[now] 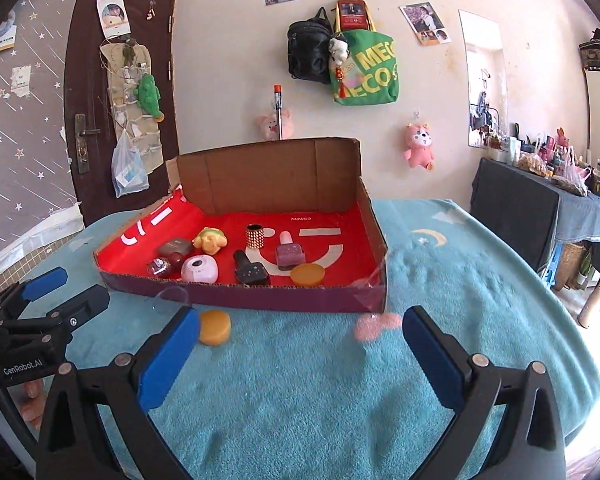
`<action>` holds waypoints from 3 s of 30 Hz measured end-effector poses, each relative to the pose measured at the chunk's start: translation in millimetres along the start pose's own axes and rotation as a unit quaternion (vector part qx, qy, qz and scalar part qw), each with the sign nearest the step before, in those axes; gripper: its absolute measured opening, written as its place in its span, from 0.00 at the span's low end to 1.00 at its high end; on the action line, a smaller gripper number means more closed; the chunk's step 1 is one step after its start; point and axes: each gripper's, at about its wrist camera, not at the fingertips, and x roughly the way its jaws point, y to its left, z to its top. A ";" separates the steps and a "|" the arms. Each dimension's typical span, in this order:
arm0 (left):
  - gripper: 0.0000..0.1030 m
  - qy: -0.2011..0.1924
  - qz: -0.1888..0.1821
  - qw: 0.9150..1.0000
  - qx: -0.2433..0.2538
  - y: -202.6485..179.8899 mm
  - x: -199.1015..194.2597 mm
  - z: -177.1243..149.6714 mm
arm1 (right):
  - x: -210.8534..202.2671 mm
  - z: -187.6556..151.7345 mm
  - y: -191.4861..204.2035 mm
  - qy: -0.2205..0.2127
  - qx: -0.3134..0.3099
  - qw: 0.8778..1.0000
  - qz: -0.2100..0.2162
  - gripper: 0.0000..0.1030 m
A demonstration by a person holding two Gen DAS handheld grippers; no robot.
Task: Organize rigid objects
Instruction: 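Open both tools and withdraw them from the box toward the cup, then grasp the clear plastic cup with the left tool while the right tool grasps the orange soap disc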
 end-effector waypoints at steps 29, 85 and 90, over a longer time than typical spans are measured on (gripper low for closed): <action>1.00 0.050 -0.002 0.999 -0.010 1.0 21.2 -26.2 | 37.8 -48.5 0.0 0.055 0.017 0.998 -0.015 1.00; 0.38 0.189 -0.187 0.957 0.119 -13.9 98.3 30.3 | 121.9 11.8 54.4 0.207 -0.137 0.947 0.203 0.39; 0.38 0.165 -0.184 0.963 0.111 -13.5 83.0 35.3 | 111.3 16.8 44.6 0.188 -0.113 0.957 0.189 0.39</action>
